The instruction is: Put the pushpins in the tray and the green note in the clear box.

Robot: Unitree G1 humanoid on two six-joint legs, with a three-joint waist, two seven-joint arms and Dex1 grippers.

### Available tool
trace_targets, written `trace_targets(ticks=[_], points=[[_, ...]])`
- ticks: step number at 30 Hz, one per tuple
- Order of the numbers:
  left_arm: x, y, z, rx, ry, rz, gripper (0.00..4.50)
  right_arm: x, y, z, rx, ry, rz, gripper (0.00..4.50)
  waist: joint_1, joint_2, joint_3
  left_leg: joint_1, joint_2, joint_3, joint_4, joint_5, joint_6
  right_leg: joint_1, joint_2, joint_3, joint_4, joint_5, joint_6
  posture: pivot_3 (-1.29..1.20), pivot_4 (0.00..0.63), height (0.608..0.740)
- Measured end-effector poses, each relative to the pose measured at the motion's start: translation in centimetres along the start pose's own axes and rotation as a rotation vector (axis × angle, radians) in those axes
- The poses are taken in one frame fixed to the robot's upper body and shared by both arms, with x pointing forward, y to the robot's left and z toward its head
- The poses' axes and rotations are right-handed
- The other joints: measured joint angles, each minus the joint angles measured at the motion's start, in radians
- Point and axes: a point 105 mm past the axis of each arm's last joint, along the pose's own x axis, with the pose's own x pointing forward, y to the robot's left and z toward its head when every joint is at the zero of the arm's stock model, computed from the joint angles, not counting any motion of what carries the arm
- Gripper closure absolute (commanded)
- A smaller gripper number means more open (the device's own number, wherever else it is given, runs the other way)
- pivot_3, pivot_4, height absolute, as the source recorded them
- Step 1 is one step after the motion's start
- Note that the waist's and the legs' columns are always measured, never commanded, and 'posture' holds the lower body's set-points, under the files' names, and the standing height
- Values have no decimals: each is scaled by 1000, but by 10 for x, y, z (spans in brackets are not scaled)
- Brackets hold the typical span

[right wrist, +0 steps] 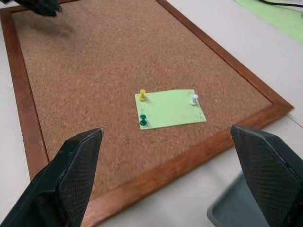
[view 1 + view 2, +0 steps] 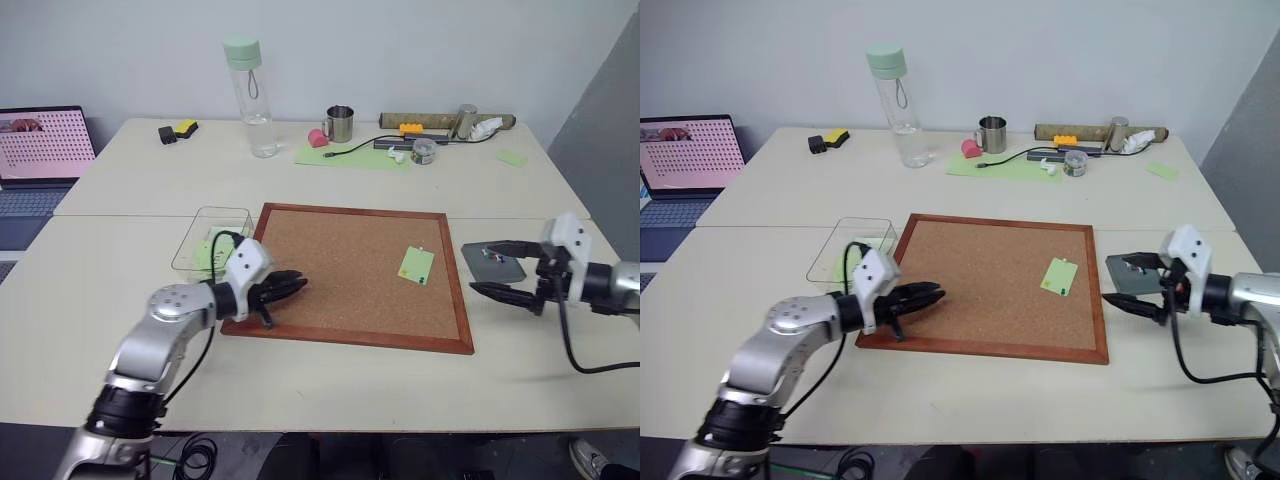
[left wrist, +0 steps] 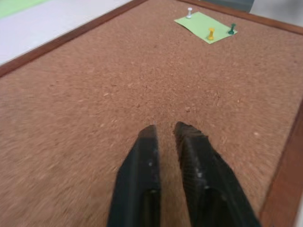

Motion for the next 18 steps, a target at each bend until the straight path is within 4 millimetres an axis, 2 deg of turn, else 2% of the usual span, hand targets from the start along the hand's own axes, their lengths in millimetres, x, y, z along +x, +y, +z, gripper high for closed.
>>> trace_targets(ticks=[4,9,18], points=[[22,2,-3,18,-12,12,4457,22,-13,-3,-19,-3,-78,0,0,0,0,0,0,0,0,0,-1,-1,0,0,0,0,0,0,150,740],[37,7,-10,36,-16,53,4457,50,-25,-18,22,17,-137,0,-1,0,-1,0,0,1,0,0,-1,-1,0,1,1,0,0,0,150,740],[41,5,-12,41,-30,65,4457,87,-30,-31,77,22,-139,0,0,1,-2,2,0,0,1,1,-1,0,0,1,2,0,0,0,150,740]])
